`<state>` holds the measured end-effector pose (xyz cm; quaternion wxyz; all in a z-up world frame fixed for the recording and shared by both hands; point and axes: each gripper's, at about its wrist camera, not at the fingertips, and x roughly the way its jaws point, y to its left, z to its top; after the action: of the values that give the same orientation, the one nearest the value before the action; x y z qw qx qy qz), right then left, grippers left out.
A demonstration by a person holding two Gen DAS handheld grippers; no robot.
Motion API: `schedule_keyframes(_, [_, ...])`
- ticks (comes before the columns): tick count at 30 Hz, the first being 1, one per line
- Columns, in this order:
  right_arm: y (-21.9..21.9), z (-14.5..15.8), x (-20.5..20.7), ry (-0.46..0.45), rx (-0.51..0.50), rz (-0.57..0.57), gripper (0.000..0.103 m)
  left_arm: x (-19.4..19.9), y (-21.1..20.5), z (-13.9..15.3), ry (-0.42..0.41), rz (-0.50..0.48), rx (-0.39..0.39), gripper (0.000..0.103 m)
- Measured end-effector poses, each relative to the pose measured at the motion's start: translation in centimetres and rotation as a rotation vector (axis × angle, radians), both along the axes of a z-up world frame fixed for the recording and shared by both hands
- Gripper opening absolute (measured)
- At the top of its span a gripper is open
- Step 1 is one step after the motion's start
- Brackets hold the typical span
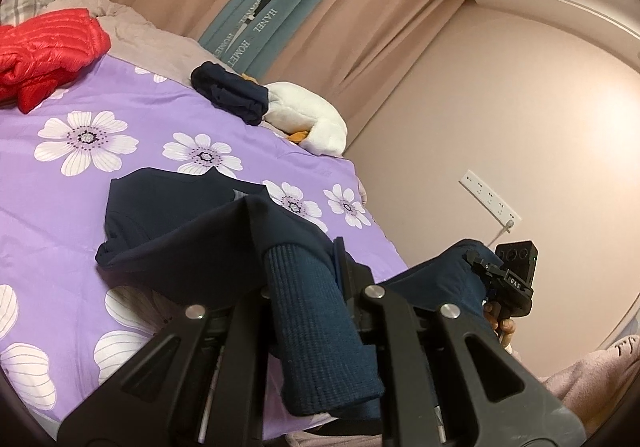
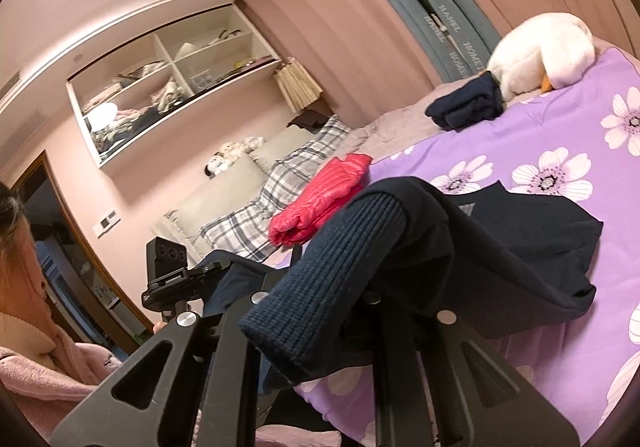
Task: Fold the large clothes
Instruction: 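Carry the hem over and lower it onto the collar end with both tools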
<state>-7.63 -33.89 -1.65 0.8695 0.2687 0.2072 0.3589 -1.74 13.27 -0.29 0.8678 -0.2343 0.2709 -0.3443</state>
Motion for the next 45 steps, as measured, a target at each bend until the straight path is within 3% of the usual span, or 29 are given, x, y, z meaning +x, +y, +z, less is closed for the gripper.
schedule_keyframes(17, [-1.4, -2.7, 4.3, 0.095, 0.011, -0.182, 0.013, 4.4, 0.8, -1.4, 0.025, 0.078, -0.010, 0.010])
schedule_keyframes(23, [-1.7, -3.6, 5.8, 0.114, 0.003, -0.199, 0.013, 6.6, 0.4, -1.8, 0.038, 0.078, -0.002, 0.010])
schedule_keyframes(38, [-4.5, -6.0, 14.0, 0.188, 0.004, -0.317, 0.013, 17.2, -1.3, -3.5, 0.116, 0.160, 0.055, 0.010])
schedule_keyframes(45, [-5.5, -9.3, 17.9, 0.278, -0.013, -0.371, 0.013, 21.9, -1.7, -7.7, 0.221, 0.187, 0.092, 0.010])
